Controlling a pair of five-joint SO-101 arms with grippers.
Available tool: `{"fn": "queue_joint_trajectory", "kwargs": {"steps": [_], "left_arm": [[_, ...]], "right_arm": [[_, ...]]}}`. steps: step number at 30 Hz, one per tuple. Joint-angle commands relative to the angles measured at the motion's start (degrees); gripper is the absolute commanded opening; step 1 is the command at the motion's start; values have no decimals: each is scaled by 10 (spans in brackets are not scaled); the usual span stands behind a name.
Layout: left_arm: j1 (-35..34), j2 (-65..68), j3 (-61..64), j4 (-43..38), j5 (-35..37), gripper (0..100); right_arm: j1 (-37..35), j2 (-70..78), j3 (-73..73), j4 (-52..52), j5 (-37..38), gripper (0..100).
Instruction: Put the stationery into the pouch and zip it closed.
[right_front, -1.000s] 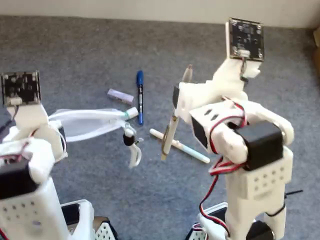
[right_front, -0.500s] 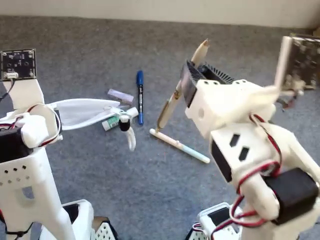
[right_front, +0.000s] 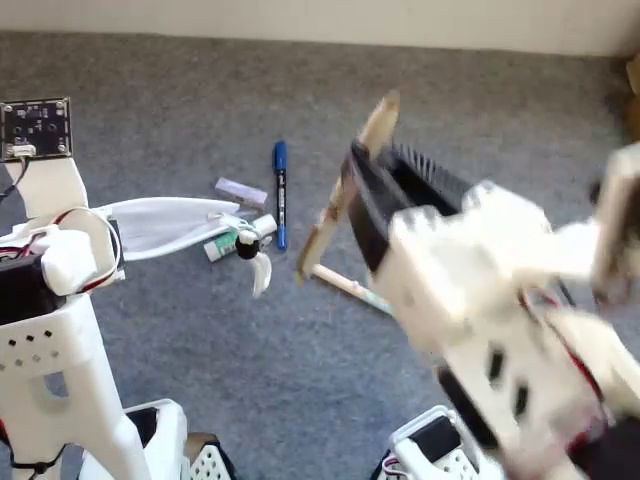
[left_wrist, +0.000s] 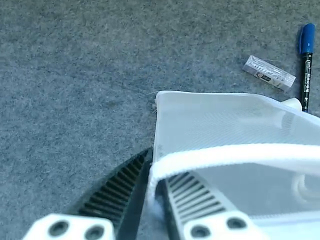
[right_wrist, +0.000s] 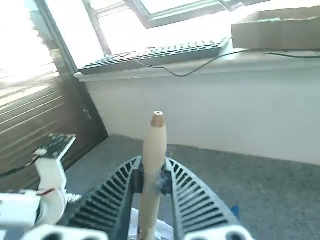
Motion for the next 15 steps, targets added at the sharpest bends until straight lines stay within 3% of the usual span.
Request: {"fn": "queue_joint_trajectory", "kwargs": {"steps": [1, 15], "left_arm": [[-3, 8, -9, -2, -1, 5], [-2, 8, -8, 2, -1, 5]], "right_arm": [[-18, -59, 39, 3, 21, 5], [-21, -222, 438, -394, 21, 5]]}}
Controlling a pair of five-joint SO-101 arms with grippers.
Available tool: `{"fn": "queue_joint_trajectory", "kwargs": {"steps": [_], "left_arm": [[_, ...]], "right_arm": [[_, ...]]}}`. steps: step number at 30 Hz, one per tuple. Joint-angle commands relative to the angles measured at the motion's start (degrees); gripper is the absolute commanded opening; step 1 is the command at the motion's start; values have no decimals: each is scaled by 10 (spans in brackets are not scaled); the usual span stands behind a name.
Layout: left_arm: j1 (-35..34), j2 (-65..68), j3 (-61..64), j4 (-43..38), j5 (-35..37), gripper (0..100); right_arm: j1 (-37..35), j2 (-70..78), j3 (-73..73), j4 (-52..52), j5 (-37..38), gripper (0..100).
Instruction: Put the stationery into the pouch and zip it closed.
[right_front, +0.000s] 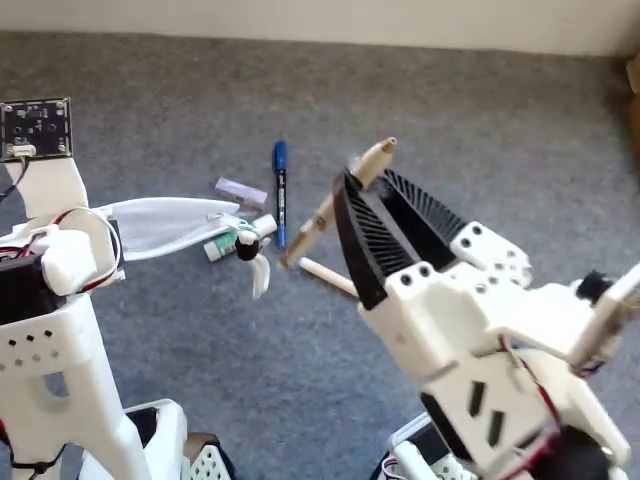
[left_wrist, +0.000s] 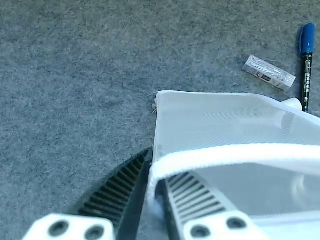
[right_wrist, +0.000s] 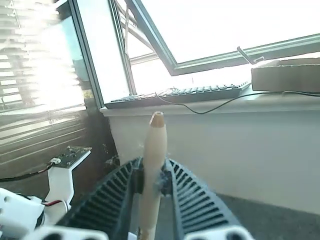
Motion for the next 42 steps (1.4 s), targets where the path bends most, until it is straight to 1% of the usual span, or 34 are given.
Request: {"fn": "queue_joint_trajectory", "kwargs": {"steps": [1, 10, 16, 19, 23, 25, 30, 35, 38, 40, 42], "left_arm": [[-2, 8, -8, 2, -1, 5], [-2, 8, -8, -1, 0, 5], [-2, 8, -8, -1, 0, 5], [-2, 8, -7, 0, 0, 5], [-2, 8, -7, -1, 0, 5], [-2, 8, -7, -2, 0, 5], [-2, 8, -7, -2, 0, 5], [-2, 8, -7, -2, 0, 5], [-3, 8, -7, -2, 0, 5], [-5, 8, -7, -2, 0, 5], [-5, 8, -7, -2, 0, 5]], "right_arm": [[-7, -26, 63, -102, 5, 5], [-14, -33, 169, -284, 5, 5], [-102, -32, 233, -364, 5, 5], [-129, -32, 267, -411, 6, 5], [-131, -31, 302, -483, 6, 5], [-130, -31, 312, -503, 6, 5], [-130, -25, 322, -513, 6, 5], [-129, 55, 316, -514, 7, 5], [-131, 94, 313, -555, 7, 5], [-130, 116, 316, -598, 31, 5], [-132, 139, 316, -643, 84, 5]]}}
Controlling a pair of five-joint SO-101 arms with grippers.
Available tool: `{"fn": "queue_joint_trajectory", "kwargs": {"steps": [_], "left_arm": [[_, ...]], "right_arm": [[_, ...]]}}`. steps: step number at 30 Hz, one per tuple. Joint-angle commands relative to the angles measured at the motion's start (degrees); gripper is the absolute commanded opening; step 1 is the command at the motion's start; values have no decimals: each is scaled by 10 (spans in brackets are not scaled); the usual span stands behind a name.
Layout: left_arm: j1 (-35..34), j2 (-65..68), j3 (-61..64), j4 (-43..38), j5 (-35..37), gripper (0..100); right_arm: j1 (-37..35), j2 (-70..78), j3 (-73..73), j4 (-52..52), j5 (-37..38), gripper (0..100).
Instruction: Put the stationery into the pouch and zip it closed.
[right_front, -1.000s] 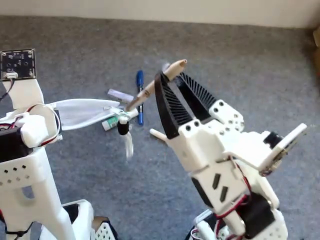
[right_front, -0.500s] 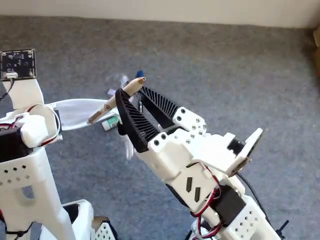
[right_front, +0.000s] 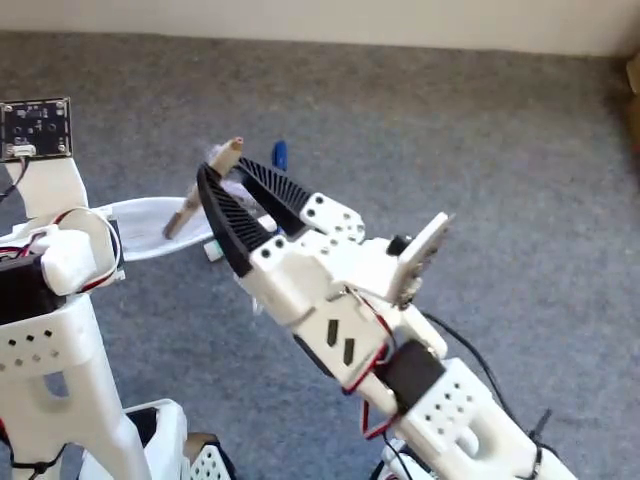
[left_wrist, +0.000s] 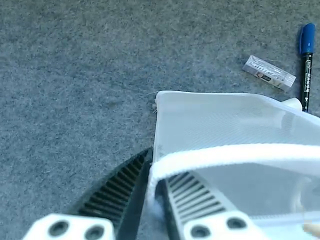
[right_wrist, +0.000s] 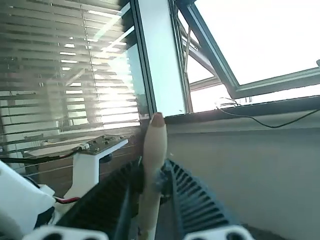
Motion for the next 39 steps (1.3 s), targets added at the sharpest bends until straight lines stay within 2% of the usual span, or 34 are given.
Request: {"fn": "queue_joint_trajectory", "kwargs": {"steps": [1, 9, 17, 25, 31, 39], "left_arm": [[-5, 7, -1, -2, 0, 5], [-4, 7, 18, -14, 0, 5], [-2, 7, 19, -14, 0, 5], [-2, 7, 19, -12, 0, 5], [-2, 7, 19, -11, 0, 5], [-2, 7, 20, -12, 0, 5]], "right_arm": [[-9, 34, -8, -81, 83, 5], [-68, 73, 73, -111, 158, 5], [-73, 73, 123, -109, 207, 5], [-72, 74, 129, -108, 204, 13], [-70, 73, 135, -108, 202, 164], [-71, 69, 135, -88, 202, 166]]}}
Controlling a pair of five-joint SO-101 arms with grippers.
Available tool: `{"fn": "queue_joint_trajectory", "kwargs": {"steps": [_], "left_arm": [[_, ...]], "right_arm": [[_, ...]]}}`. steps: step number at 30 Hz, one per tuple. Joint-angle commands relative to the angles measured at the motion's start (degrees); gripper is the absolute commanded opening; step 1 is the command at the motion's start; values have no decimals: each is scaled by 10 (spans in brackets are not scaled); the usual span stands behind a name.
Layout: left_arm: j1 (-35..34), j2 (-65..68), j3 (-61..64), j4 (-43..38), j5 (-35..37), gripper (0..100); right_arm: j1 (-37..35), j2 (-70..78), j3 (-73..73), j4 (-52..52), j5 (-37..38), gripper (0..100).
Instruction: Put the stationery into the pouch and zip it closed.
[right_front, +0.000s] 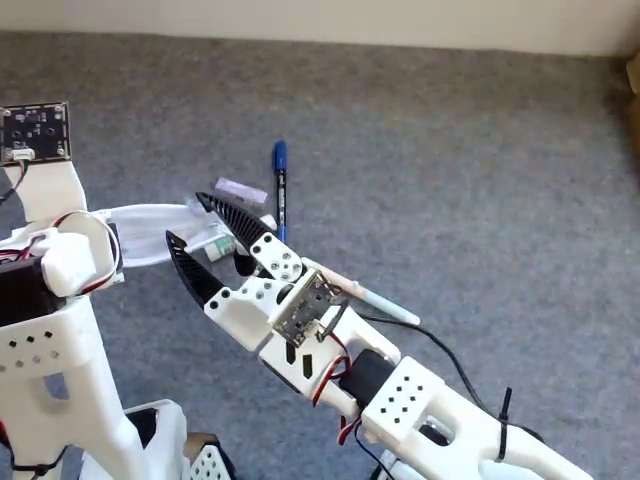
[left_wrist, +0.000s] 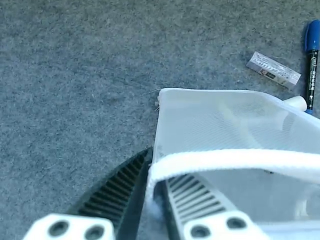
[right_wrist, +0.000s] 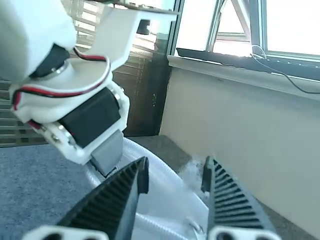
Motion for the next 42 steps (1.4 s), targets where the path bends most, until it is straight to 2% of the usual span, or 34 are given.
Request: {"fn": "queue_joint_trajectory", "kwargs": {"steps": [1, 6, 13, 20, 26, 29, 36, 42], "left_arm": [[-1, 8, 3, -9, 0, 5], [-4, 9, 3, -10, 0, 5], [-36, 7, 2, -10, -1, 5], [-38, 7, 28, -29, 0, 5], [-39, 7, 30, -29, 1, 5], [-45, 7, 30, -29, 25, 5], [-109, 7, 26, -30, 45, 5], [-114, 7, 36, -29, 72, 5]], "right_arm": [[-2, -8, -8, 29, 4, 166], [7, -9, -13, 143, 6, 166], [54, -97, -15, 214, 6, 166], [114, -225, -87, 381, 4, 166], [194, -231, -169, 500, 4, 166], [207, -230, -182, 527, 4, 166], [209, -228, -144, 575, 4, 166], [208, -213, -95, 573, 4, 166]]}}
